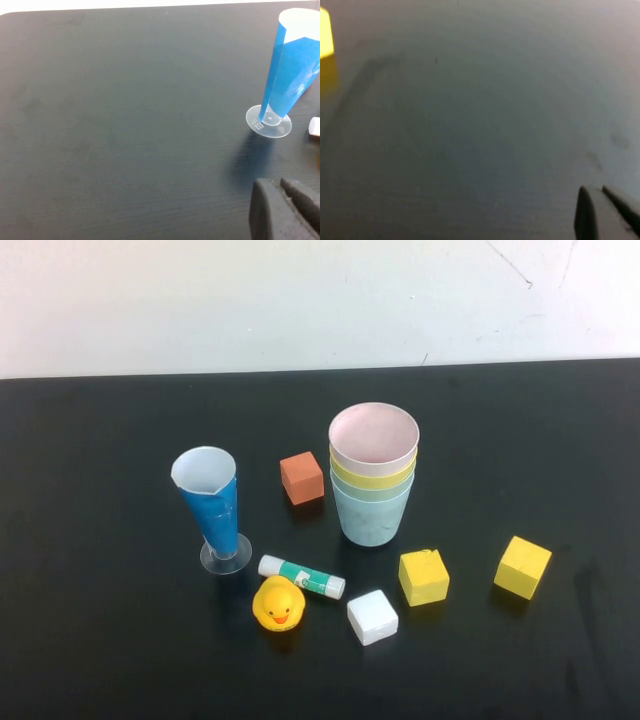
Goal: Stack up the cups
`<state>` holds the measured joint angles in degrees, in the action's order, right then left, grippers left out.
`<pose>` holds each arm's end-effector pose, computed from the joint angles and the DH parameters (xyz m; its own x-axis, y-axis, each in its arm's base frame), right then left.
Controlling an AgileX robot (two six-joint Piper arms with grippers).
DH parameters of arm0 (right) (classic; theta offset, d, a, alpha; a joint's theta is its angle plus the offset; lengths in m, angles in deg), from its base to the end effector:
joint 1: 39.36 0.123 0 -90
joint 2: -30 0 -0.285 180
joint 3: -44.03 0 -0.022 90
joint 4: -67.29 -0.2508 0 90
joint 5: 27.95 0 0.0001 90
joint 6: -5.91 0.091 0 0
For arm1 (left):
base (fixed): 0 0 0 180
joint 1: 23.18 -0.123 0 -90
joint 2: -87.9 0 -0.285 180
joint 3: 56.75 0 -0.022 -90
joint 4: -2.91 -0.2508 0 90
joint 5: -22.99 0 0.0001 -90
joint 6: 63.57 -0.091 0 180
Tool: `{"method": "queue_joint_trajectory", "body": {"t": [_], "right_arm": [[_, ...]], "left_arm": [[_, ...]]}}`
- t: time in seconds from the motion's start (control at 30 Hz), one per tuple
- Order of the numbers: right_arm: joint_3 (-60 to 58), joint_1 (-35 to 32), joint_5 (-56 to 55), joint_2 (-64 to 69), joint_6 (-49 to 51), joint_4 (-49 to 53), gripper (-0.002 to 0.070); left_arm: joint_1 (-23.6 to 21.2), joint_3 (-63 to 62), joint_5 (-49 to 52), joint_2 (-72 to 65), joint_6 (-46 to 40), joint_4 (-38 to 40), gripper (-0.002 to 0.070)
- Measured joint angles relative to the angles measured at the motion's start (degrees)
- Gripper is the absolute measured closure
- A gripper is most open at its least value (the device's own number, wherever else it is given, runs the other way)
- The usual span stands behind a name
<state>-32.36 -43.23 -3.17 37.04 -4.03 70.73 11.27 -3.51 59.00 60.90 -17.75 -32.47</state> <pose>0.0499 -0.0057 0.1800 -0.3237 -0.2046 -0.9238 0.0186 0.9748 -0.2224 0.0748 -0.0137 0.2860 -0.3568 -0.0685 -0.9317 0.1785 0.9739 -0.1399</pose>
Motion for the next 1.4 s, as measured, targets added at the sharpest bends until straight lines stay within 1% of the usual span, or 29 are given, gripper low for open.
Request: {"method": "queue_joint_trajectory", "body": {"t": [0.13, 0.4, 1.2, 1.27, 1.4], "right_arm": [[-1.87, 0.7, -4.25, -0.04, 0.99, 0.58, 0.0678], [-2.09, 3.87, -4.97, -0.04, 1.2, 0.58, 0.0678], [-2.09, 4.07, -4.97, -0.04, 1.2, 0.58, 0.0678], [-2.09, 4.07, -4.97, -0.04, 1.2, 0.58, 0.0678], [-2.09, 4.07, -4.97, -0.04, 1.2, 0.58, 0.0678]], "left_arm": [[0.0, 0.0, 0.0, 0.0, 0.0, 0.0, 0.0675], [0.0, 0.0, 0.0, 0.0, -0.03, 0.0, 0.0675], [0.0, 0.0, 0.0, 0.0, -0.03, 0.22, 0.0675], [0.0, 0.0, 0.0, 0.0, -0.13, 1.73, 0.0675], [-0.31, 0.0, 2.91, 0.0, -1.09, 11.36, 0.0675]]}}
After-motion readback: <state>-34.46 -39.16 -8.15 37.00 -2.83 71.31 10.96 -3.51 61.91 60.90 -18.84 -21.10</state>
